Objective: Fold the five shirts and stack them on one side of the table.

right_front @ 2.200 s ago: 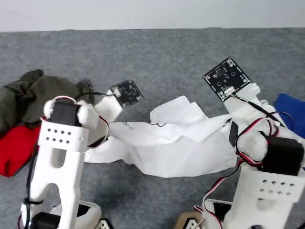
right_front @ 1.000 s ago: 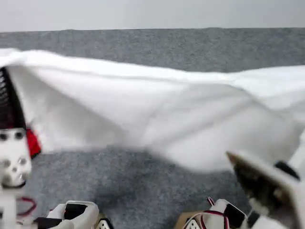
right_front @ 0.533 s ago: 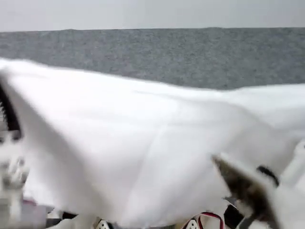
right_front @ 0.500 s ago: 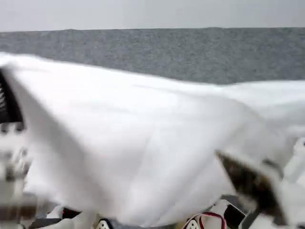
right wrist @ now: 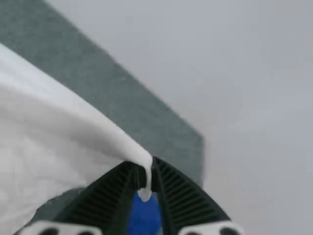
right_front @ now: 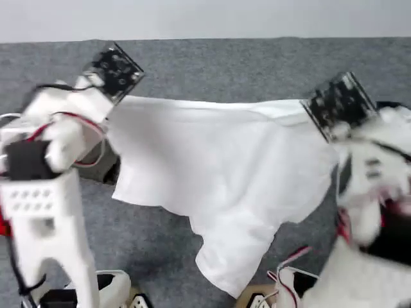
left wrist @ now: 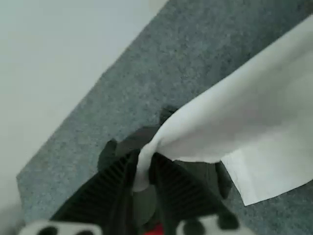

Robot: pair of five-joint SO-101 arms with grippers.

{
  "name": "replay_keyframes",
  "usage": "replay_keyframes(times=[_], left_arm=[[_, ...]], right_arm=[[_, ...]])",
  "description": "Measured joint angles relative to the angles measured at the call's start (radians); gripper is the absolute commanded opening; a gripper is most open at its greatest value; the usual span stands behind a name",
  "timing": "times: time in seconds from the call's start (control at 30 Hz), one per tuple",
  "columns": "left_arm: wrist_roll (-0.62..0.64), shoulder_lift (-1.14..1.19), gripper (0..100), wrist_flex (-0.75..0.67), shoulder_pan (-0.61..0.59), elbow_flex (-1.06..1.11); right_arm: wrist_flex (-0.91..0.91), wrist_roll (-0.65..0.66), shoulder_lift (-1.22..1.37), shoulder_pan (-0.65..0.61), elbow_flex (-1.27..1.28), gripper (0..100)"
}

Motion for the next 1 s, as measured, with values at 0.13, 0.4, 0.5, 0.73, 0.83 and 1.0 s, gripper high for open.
replay_keyframes(times=[0.13, 0.4, 0.5, 0.73, 0.83, 1.0], left_arm=[[-0.002, 0.005, 0, -0.373, 0.006, 0.311], [-0.002, 0.276, 0, -0.832, 0.009, 0.393], [-0.002, 0.43, 0, -0.852, 0.009, 0.267], [-0.009, 0.701, 0, -0.858, -0.009, -0.031], [-0.025, 0.76, 0, -0.858, -0.008, -0.112], [-0.097, 0.784, 0, -0.792, -0.008, -0.161]], right_arm=[[-0.23, 0.0, 0.0, -0.031, 0.249, 1.0], [-0.723, 0.002, 0.063, -0.057, 0.552, 1.0], [-0.856, 0.029, 0.147, -0.057, 0.554, 1.0], [-1.017, 0.12, 0.456, -0.063, 0.302, 1.0], [-1.023, 0.143, 0.612, -0.063, 0.121, 1.0], [-0.951, 0.147, 0.766, -0.066, -0.077, 0.9]])
